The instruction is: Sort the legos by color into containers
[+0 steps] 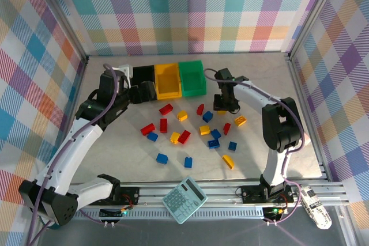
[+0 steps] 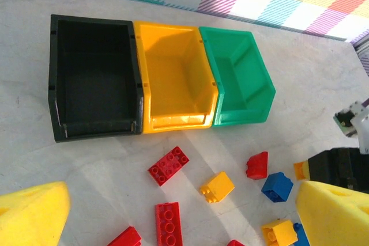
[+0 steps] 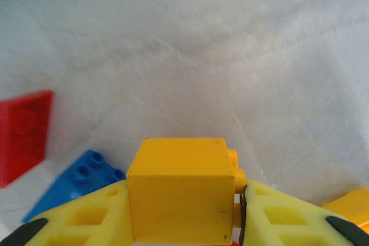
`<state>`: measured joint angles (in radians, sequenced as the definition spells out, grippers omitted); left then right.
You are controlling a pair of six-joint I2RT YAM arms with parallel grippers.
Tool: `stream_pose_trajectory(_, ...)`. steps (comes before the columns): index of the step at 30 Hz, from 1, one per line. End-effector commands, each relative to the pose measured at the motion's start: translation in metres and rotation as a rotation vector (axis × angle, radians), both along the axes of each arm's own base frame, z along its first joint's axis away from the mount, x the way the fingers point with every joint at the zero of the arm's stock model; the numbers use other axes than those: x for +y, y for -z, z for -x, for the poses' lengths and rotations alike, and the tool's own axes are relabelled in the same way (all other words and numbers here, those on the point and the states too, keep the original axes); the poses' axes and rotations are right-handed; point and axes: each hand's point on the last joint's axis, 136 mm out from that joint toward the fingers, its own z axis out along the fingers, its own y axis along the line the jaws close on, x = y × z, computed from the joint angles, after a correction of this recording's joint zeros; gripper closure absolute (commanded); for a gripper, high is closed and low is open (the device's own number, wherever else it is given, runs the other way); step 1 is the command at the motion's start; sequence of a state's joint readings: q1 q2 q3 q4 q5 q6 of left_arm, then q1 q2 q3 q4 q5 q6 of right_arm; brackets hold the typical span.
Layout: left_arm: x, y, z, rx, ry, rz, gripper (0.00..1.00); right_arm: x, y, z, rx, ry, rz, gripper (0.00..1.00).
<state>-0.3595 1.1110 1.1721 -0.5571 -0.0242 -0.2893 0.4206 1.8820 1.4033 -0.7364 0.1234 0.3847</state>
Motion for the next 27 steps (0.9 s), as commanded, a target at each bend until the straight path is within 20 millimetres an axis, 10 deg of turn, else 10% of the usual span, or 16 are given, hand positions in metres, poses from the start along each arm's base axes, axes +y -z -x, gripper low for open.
stream_pose_trajectory(1,-0.004,-0.008,0.004,-0.061,0.028,0.009,0.0,0.014,-0.042,-0.016,-0.093,-0.054,-0.045,0.61)
stream_pose_trajectory(10,0.01,-0.004,0.017,-0.103,-0.032,0.003,0.0,0.063,-0.084,-0.073,-0.253,-0.143,-0.209,0.62)
stream_pose_trajectory(27,0.02,0.02,0.028,0.066,-0.116,0.006,0.0,0.113,-0.087,-0.154,-0.341,-0.217,-0.259,0.51)
